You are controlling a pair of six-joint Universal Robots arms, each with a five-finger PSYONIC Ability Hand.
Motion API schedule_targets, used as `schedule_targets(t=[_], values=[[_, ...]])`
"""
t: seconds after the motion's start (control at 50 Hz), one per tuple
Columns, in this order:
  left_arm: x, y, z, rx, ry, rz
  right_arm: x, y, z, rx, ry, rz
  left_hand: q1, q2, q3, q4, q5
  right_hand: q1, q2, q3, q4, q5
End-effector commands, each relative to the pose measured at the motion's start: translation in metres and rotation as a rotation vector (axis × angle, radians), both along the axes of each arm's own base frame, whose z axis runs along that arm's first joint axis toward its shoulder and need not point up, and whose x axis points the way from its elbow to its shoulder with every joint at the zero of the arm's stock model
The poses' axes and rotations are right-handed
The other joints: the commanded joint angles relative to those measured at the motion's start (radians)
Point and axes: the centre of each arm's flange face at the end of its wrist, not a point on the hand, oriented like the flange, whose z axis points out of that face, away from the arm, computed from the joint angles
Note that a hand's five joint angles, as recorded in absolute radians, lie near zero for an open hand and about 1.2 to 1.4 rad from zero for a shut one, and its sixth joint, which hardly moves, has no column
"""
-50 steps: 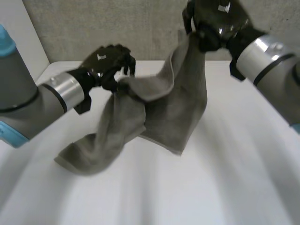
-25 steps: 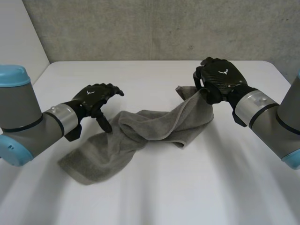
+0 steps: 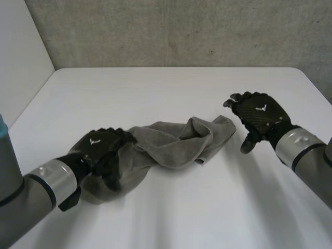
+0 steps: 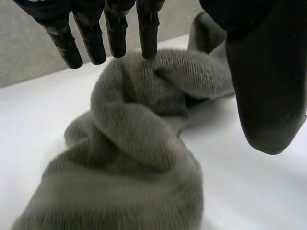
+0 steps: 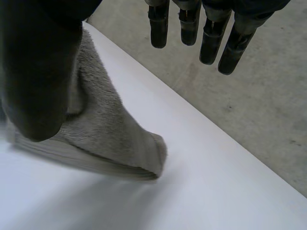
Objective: Fold the towel.
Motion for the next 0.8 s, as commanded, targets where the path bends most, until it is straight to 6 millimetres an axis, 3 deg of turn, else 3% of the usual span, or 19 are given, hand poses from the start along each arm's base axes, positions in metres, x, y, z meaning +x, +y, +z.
schedule_targets(t=[0.02, 0.1, 0.22, 0.66, 0.8], values=[[0.003, 0.011, -0.017, 0.020, -0.104, 0.041, 0.002, 0.005, -0.007, 0.005, -0.002, 0.018, -0.020, -0.012, -0.051, -0.059, 0.003, -0.076, -0.077, -0.043, -0.076, -0.062], [-0.001, 0.028, -0.024, 0.003, -0.183, -0.014, 0.001, 0.003, -0.009, 0.007, 0.000, 0.013, -0.023, -0.015, -0.051, -0.059, 0.000, -0.076, -0.077, -0.043, -0.076, -0.062], [-0.001, 0.034, -0.028, -0.010, -0.221, -0.024, -0.001, 0.002, -0.009, 0.010, -0.002, 0.006, -0.032, -0.024, -0.051, -0.059, -0.008, -0.076, -0.077, -0.043, -0.076, -0.062], [-0.024, -0.014, -0.067, -0.104, -0.314, 0.019, 0.001, 0.004, -0.016, 0.031, 0.005, 0.017, -0.046, -0.038, -0.051, -0.059, -0.023, -0.076, -0.077, -0.043, -0.076, -0.062], [-0.023, -0.028, -0.071, -0.149, -0.365, 0.054, 0.001, 0.004, -0.019, 0.036, 0.012, 0.021, -0.023, -0.015, -0.051, -0.059, 0.000, -0.076, -0.077, -0.043, -0.076, -0.062]])
